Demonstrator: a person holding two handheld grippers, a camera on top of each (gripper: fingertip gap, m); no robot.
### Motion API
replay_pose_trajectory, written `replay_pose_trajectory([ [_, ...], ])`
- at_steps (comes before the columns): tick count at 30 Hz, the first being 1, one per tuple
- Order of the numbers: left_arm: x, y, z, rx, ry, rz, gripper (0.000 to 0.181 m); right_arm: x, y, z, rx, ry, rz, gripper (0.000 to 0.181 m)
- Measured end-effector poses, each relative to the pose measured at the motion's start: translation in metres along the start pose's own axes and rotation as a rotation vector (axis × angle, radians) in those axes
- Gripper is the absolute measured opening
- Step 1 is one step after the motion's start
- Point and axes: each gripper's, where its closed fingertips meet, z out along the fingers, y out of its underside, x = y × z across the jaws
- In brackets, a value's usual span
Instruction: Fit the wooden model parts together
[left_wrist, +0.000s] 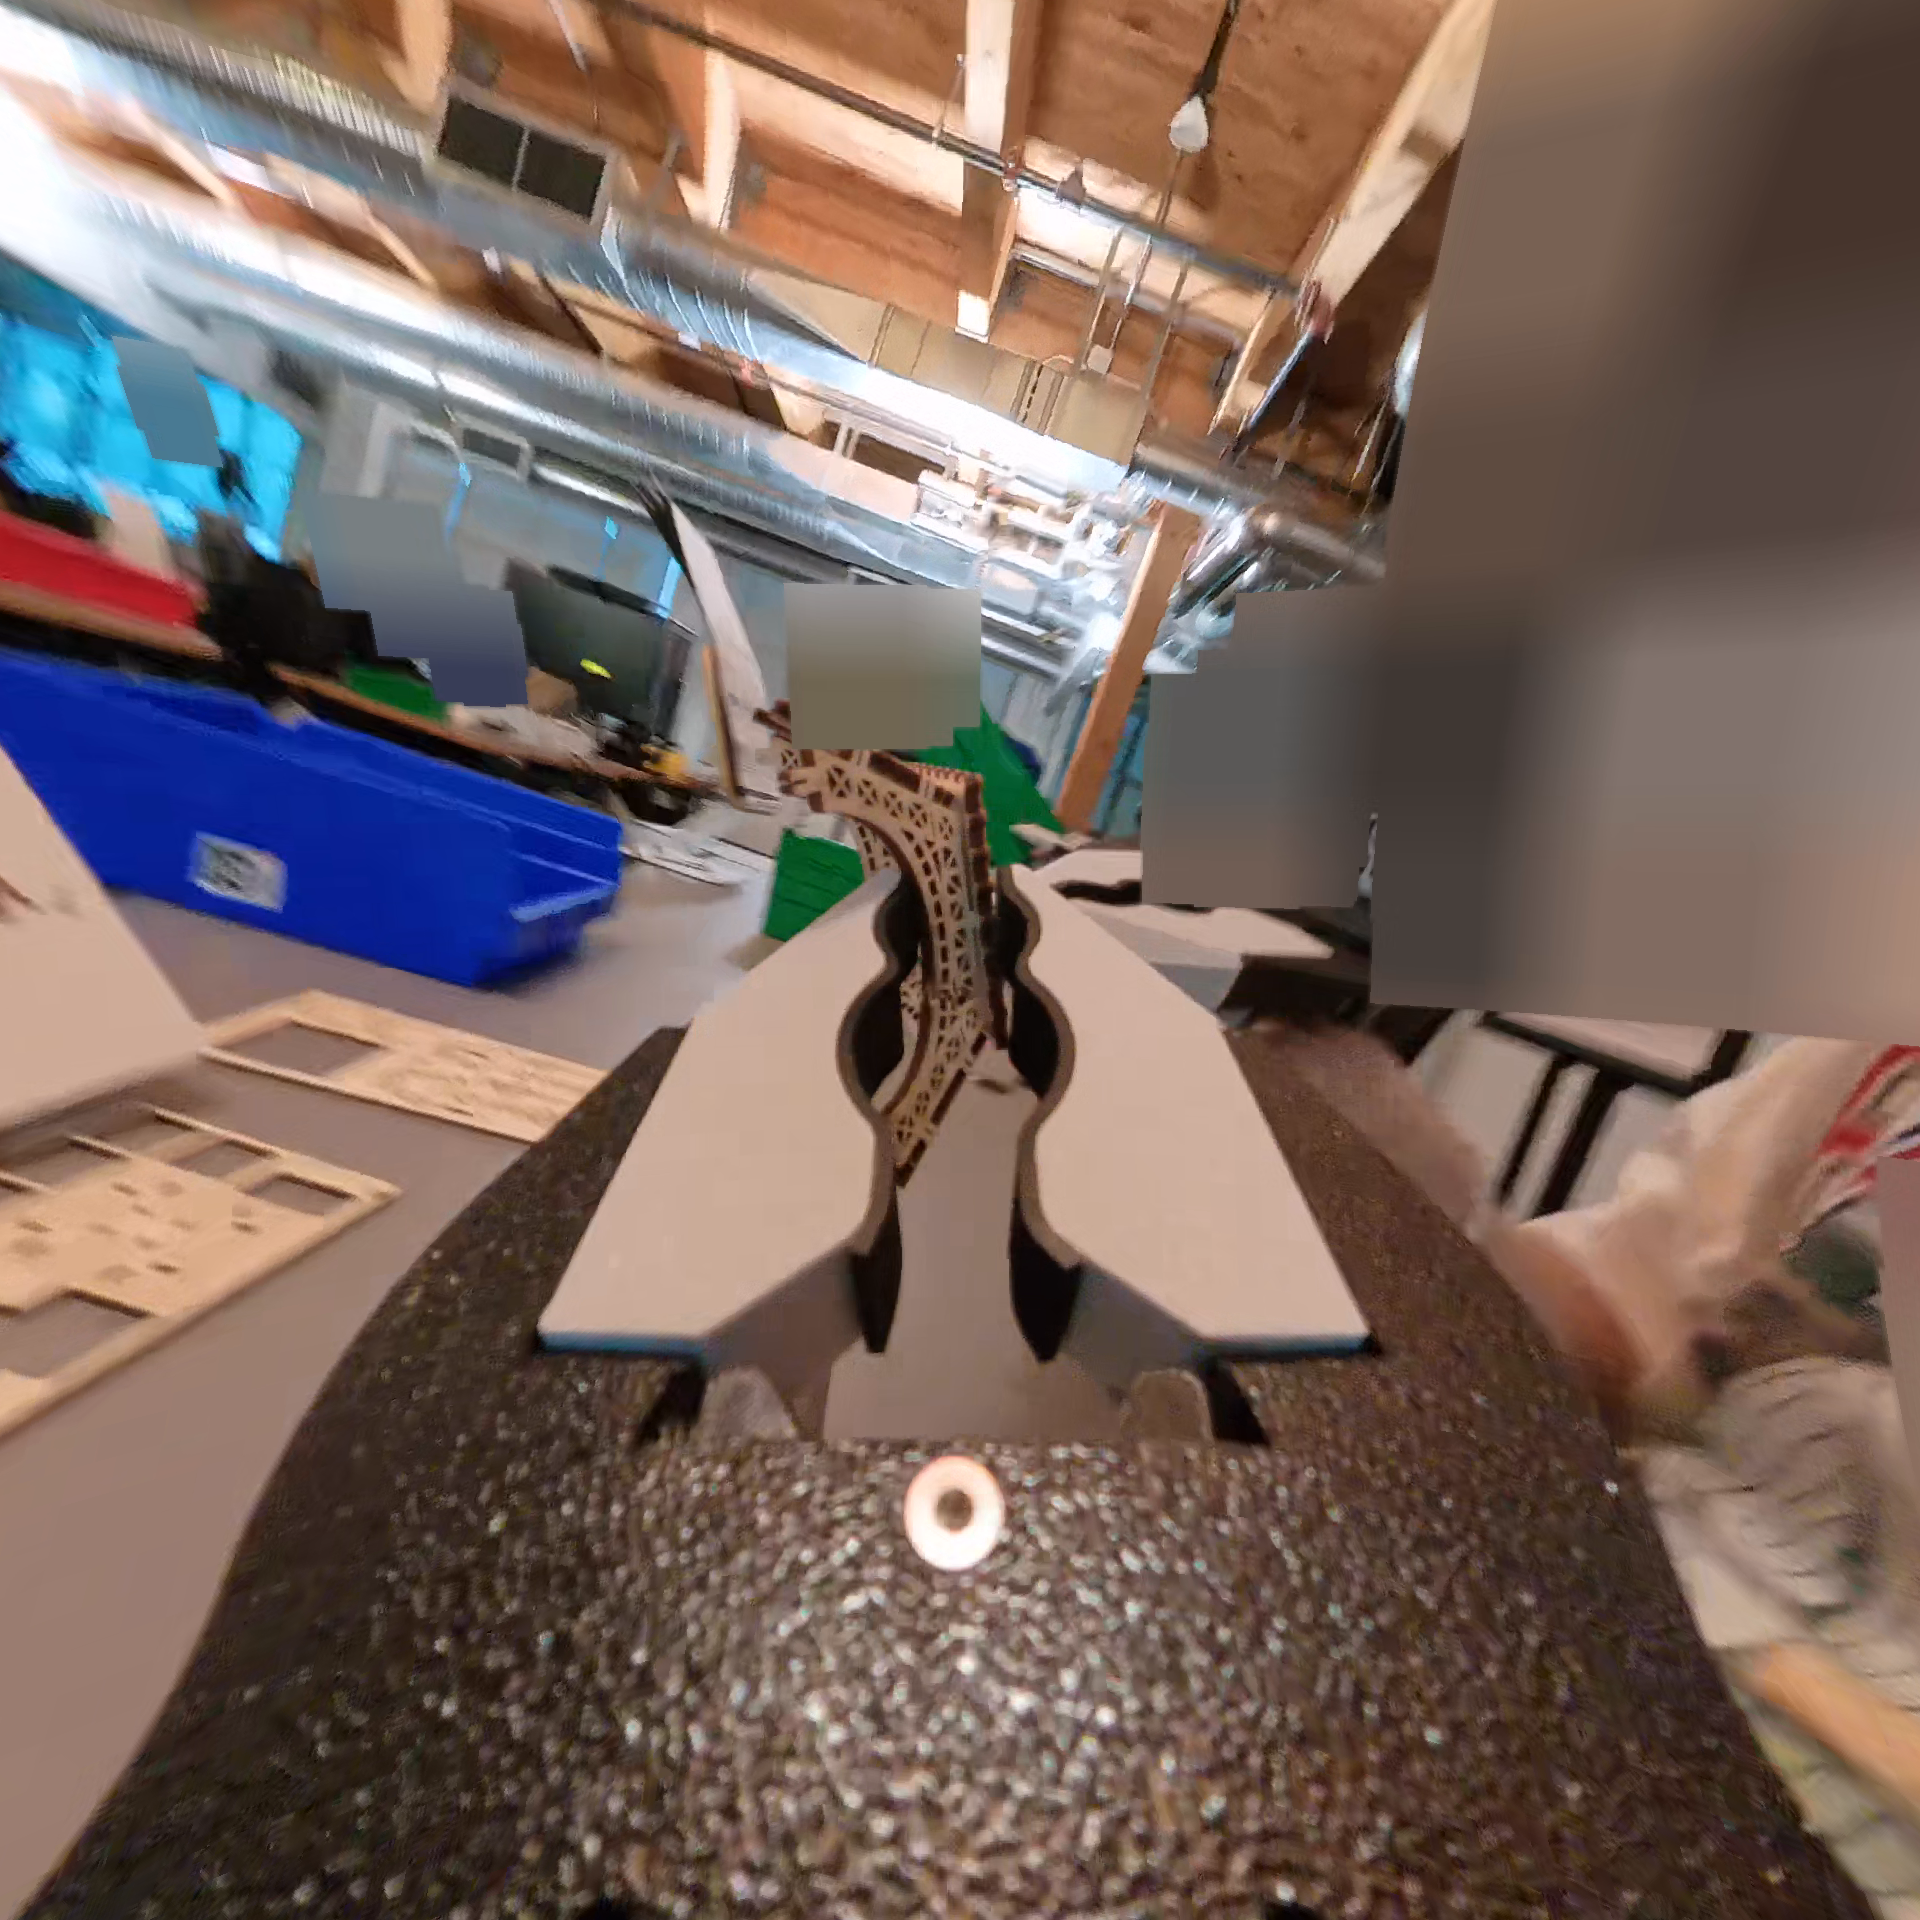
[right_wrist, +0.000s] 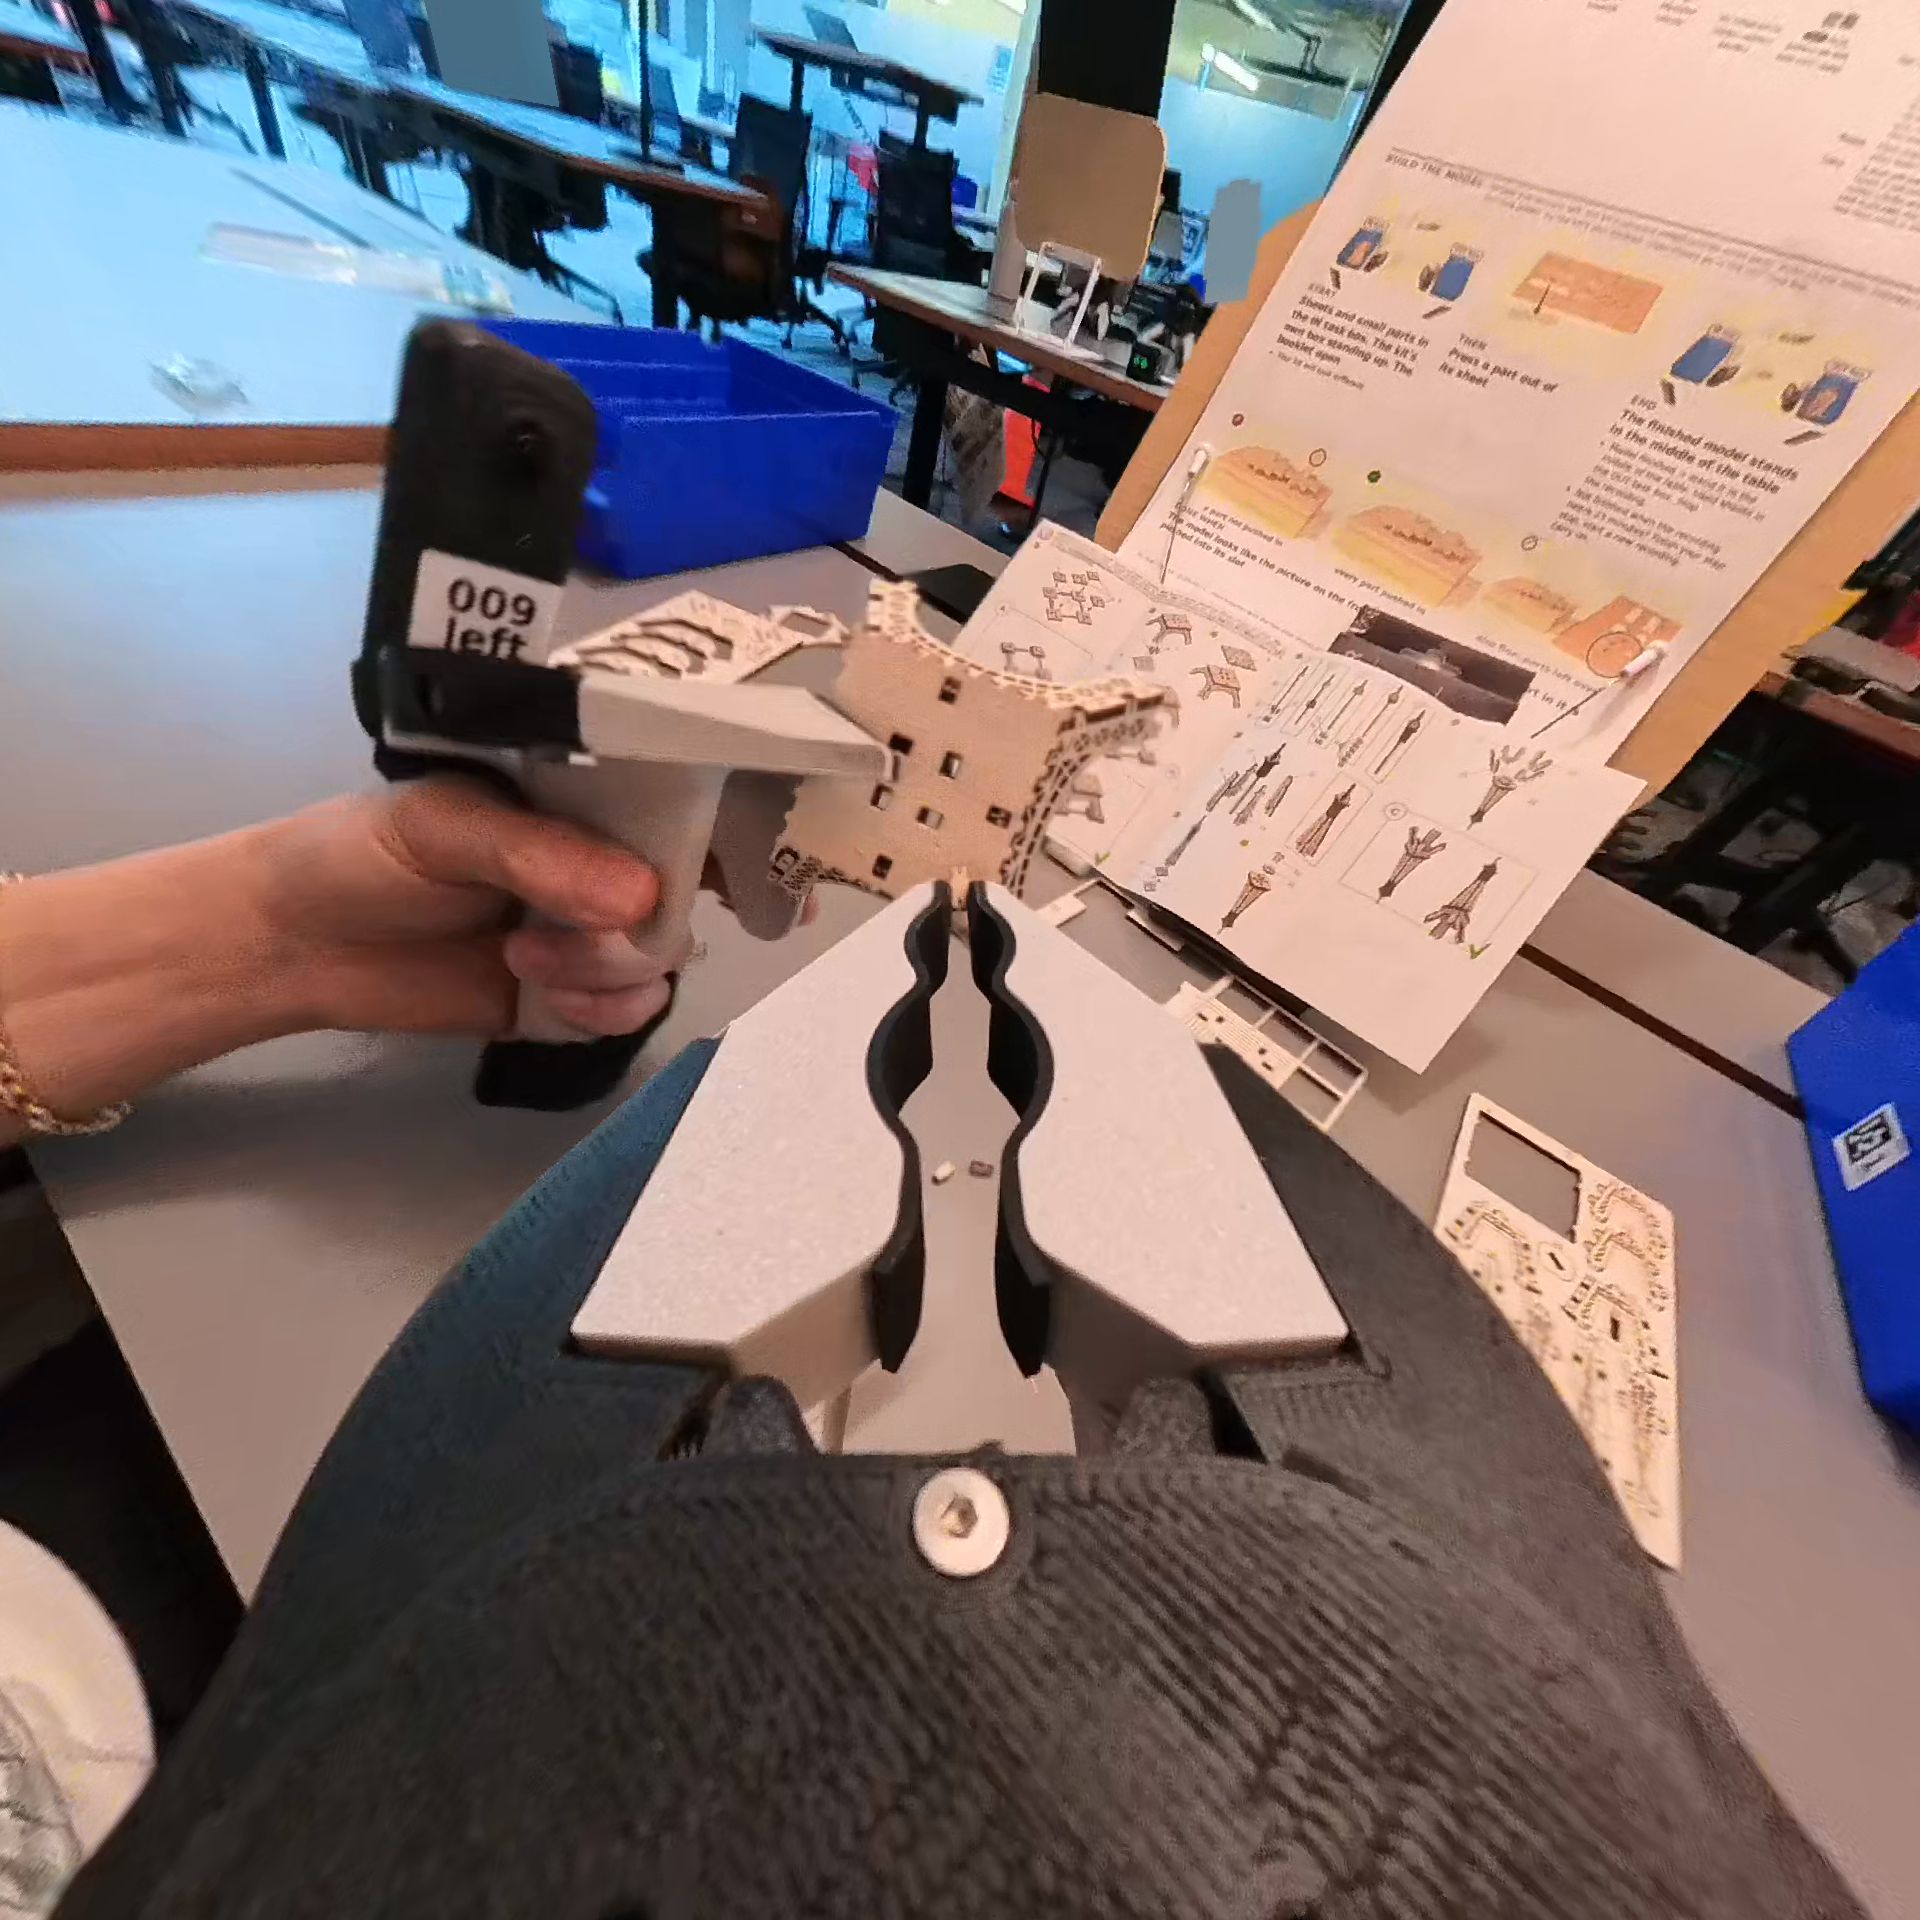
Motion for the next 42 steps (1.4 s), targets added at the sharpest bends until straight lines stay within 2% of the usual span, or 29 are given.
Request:
replay_pose_trajectory([
  [1,0.001,0.0,0.0,-0.007,-0.019,0.096,0.011,0.0,-0.002,0.0,0.013,-0.006,0.021,0.001],
  [4,0.001,0.001,0.0,-0.032,-0.092,0.339,0.011,-0.001,-0.005,0.002,0.037,-0.016,0.042,0.001],
  [7,0.001,0.002,0.0,-0.055,-0.142,0.505,0.011,-0.003,-0.005,0.003,0.031,-0.022,0.038,0.001],
  [13,0.002,0.007,0.002,-0.091,-0.17,0.626,0.011,-0.006,-0.003,0.005,0.006,0.001,-0.026,0.001],
  [23,0.001,0.012,0.004,-0.142,-0.18,0.645,0.011,-0.002,0.002,0.006,-0.021,0.029,-0.104,0.001],
  [28,-0.004,0.019,0.006,-0.169,-0.177,0.538,0.011,-0.001,0.009,0.006,-0.041,0.018,-0.091,0.001],
  [35,-0.01,0.024,0.007,-0.196,-0.21,0.524,0.011,0.003,0.016,0.008,-0.037,0.019,-0.066,0.001],
  [42,-0.016,0.026,0.007,-0.201,-0.217,0.404,0.011,0.005,0.021,0.012,-0.032,0.046,-0.103,0.001],
])
